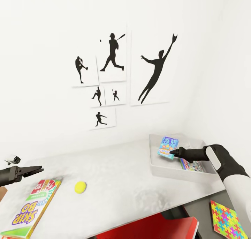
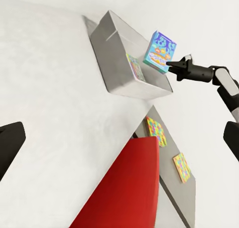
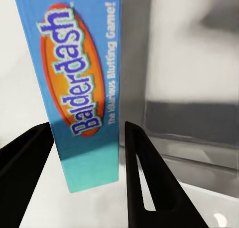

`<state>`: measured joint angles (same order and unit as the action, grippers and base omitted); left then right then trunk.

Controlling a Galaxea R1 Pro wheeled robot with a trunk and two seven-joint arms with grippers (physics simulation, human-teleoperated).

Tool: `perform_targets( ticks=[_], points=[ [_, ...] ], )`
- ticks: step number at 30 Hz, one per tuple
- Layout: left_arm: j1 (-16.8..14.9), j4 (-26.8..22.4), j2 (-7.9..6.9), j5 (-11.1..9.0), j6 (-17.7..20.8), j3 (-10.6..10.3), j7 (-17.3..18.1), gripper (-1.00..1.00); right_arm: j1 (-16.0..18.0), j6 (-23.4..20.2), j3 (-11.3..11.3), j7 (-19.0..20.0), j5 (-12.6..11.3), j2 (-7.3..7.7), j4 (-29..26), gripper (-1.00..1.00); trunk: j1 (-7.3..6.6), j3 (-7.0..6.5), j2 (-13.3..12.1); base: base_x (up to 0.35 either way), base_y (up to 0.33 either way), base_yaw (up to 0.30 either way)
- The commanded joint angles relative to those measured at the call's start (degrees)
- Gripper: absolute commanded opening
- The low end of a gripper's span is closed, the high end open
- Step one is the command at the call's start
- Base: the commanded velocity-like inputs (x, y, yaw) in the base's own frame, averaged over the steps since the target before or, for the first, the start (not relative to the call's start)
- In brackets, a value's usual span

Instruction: Put all the toys in the child's room - the three board games (two on the bed and one on the table), the two jigsaw puzzles on the table, and the tennis ball on the table - inside the toy box on the table in the child's room.

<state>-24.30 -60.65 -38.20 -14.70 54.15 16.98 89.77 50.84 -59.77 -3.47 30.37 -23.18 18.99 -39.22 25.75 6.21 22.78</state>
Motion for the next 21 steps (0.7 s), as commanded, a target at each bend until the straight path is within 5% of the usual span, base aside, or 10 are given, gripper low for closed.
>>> perform_targets(
  ticks=[1,9,21],
  points=[
    [-0.04,0.00,-0.02,0.02,0.61,-0.01,0.23,1.00,0.22,-0.23,-0.12,0.53,0.80,-0.03,0.05,-1.00,0.03,0.23,0.14,0.000,0.000,0.000],
    [-0.06,0.00,-0.03,0.04,0.61,-0.01,0.23,1.00,1.78,-0.23,1.72,0.57,3.93,-0.29,0.94,-1.00,0.03,0.97,0.14,0.000,0.000,0.000],
    [-0.05,0.00,-0.03,0.04,0.61,-0.01,0.23,1.00,3.34,-0.23,2.32,0.59,4.35,-0.79,1.12,-1.00,0.03,2.09,0.14,0.000,0.000,0.000]
  ],
)
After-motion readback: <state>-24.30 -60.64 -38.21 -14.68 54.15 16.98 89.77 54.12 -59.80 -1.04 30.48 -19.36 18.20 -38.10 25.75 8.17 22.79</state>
